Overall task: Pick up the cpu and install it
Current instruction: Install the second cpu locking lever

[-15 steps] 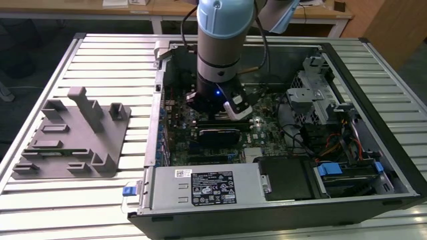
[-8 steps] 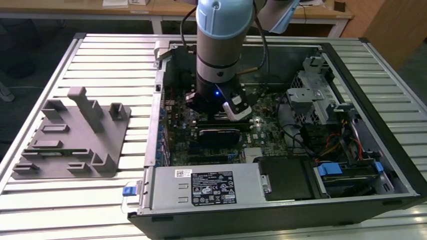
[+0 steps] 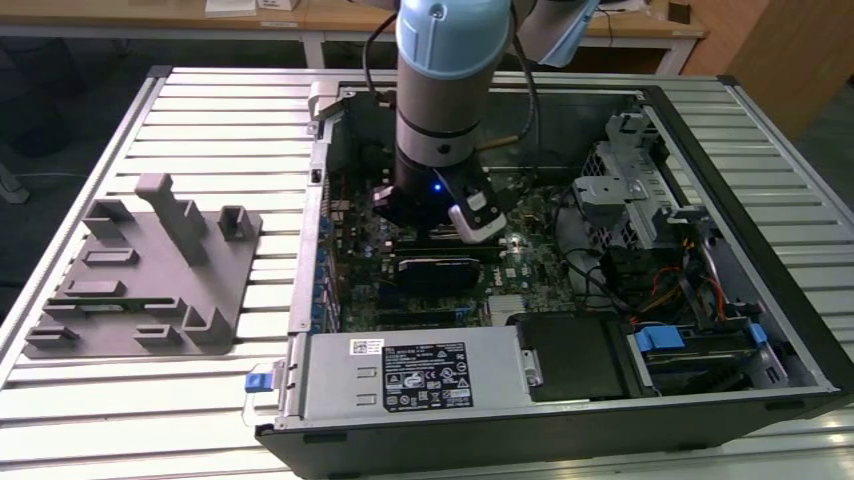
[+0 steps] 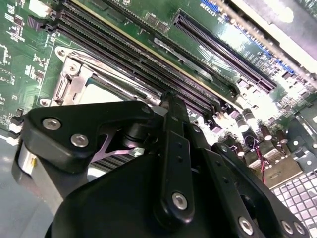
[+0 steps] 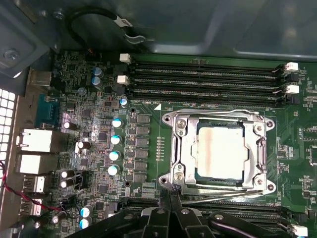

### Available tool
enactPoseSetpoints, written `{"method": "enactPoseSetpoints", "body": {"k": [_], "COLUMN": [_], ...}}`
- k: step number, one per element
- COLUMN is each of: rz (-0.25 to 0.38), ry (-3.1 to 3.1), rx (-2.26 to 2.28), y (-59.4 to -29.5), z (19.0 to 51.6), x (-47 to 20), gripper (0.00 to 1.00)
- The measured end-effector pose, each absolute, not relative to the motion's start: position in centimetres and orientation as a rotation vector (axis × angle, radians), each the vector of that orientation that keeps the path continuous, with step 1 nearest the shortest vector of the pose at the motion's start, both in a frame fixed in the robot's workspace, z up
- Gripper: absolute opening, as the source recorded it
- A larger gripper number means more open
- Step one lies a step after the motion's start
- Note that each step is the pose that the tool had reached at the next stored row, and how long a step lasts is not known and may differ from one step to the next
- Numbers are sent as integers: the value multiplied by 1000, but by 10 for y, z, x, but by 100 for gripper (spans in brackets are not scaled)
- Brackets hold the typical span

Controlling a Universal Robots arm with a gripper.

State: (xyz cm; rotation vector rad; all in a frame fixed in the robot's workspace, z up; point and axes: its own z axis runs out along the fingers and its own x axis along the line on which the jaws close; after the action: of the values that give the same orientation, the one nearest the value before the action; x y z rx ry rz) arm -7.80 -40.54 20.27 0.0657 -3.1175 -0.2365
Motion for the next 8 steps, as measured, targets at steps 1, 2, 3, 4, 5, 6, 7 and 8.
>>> {"method": "enactPoseSetpoints", "body": {"k": [1,2,3,4,5,6,7,8], "rz": [-237,-236,-237,-237,-237,-237,-237,-237], "ry": [-3118,-3118,-3118,-3118,-3118,-3118,-3118,-3118], "rx": [66,66,66,66,66,66,66,66], "y": [-406,-406,-407,-408,-408,-409,-410,-410], "z": [203,203,203,203,203,203,203,203], "x": [-78,-78,-78,-78,-78,-78,-78,-78], "gripper": [11,11,11,11,11,11,11,11]}}
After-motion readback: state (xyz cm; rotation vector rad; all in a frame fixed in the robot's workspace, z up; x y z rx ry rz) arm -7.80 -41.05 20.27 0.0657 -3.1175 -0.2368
